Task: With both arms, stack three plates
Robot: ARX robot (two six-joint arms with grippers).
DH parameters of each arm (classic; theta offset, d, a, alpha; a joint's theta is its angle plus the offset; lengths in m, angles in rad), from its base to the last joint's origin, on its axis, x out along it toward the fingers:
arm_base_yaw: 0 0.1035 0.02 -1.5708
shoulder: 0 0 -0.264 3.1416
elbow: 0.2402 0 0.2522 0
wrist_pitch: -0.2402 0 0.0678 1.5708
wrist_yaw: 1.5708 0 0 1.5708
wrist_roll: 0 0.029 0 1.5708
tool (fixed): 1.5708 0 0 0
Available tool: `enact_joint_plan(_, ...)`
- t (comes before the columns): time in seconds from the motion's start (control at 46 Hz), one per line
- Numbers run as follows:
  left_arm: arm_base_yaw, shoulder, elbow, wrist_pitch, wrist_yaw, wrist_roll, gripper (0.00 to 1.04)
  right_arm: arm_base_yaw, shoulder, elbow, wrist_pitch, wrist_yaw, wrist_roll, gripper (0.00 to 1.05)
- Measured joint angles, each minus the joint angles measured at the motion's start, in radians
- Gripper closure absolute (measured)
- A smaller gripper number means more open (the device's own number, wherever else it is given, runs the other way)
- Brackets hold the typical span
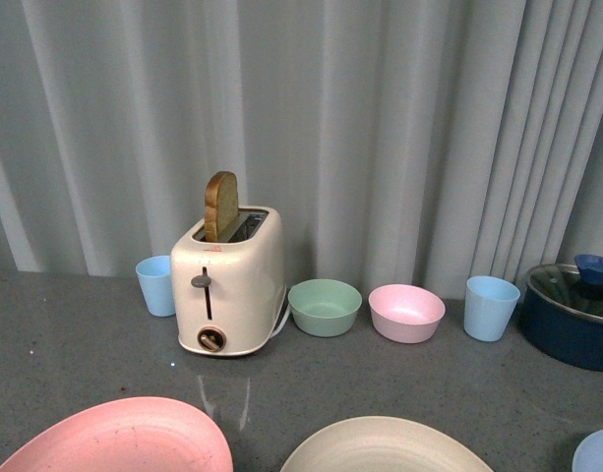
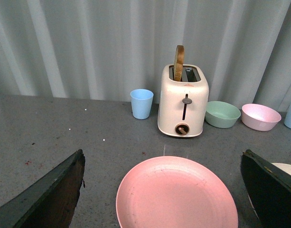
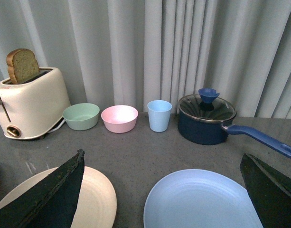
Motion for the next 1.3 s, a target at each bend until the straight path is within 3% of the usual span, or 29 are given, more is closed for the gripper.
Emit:
enact_joint_plan(1.086, 0.000, 0.000, 0.000, 0.000, 0.000, 0.000, 0.07, 0.000, 0.000, 0.000, 0.000, 0.000, 0.000, 0.07)
enact_joint_plan(1.216, 0.068, 0.218, 0.147, -0.359, 0.174, 0.075, 0.07, 0.000, 0.000, 0.000, 0.000, -0.004, 0.000, 0.07)
enact_joint_plan(1.303, 0.089, 0.335, 0.193, -0.369, 0.225, 0.094, 0.07, 0.001, 0.000, 0.000, 0.000, 0.000, 0.000, 0.07)
